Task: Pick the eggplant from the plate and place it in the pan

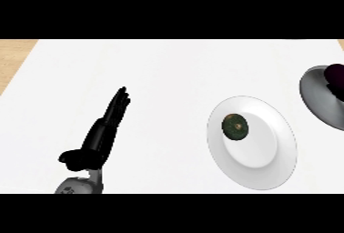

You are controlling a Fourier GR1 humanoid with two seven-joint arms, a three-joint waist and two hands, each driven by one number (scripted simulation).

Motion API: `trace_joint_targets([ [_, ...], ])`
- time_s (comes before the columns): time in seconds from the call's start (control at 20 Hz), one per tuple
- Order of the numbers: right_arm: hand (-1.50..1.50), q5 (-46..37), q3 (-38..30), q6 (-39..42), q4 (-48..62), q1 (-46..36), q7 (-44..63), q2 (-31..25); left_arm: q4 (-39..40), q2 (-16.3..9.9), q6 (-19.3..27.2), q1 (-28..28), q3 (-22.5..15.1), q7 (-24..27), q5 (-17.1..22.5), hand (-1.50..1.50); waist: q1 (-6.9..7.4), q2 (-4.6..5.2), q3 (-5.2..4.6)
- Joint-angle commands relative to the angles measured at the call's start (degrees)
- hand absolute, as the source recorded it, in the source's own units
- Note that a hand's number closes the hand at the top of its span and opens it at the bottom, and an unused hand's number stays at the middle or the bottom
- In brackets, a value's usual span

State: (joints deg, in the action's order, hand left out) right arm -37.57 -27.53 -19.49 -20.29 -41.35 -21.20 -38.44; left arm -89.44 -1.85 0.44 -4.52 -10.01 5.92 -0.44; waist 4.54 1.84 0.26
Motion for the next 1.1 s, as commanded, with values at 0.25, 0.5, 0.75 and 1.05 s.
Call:
trace_joint_targets([
  [0.25, -1.50, 0.11, 0.54, 12.78, 9.17, -5.38, -1.05, 0.11, 0.11, 1.66, 0.68, 0.53, -1.85, -0.06, -0.93, 0.00, 1.07, 0.37, 0.26],
  [0.5, -1.50, 7.74, -6.93, 12.30, 7.71, -5.54, -9.59, -0.19, 0.30, 0.44, 1.06, 0.32, 0.52, 0.30, -0.50, 0.00, -0.40, 0.09, 0.31],
  [0.75, -1.50, 13.06, -12.29, 17.34, 9.52, -5.51, -10.81, -3.88, -0.07, 1.05, 1.02, 1.00, 0.41, 0.65, 0.02, 0.00, -0.92, -0.10, 0.22],
  [1.05, -1.50, 17.64, -15.93, 31.33, 12.10, -1.99, -13.25, -8.20, 0.19, 1.00, 1.66, 2.68, -0.24, 0.80, -1.31, 0.00, -2.19, -0.58, 0.13],
])
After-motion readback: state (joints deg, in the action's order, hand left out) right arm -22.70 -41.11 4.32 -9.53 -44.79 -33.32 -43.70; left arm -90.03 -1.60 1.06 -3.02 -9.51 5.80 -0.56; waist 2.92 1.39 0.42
